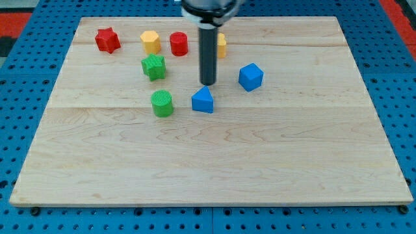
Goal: Place the blue triangle below the blue cube
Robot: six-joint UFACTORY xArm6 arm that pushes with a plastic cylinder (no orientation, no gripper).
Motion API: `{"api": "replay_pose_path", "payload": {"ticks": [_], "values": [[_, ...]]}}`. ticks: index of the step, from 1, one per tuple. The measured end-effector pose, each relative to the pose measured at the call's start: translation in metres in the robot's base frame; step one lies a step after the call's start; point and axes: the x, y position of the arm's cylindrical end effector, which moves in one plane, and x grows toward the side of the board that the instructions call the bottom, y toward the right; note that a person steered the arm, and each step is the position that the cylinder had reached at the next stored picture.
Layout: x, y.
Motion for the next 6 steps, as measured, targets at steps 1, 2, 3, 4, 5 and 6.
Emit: {"api": "replay_pose_path", "payload": {"ticks": [1,2,3,4,5,6], "values": [[0.0,-0.05],[0.018,-0.065],[0.032,-0.045],[0.049,-0.021],[0.056,0.02],[0.057,0.056]]}}
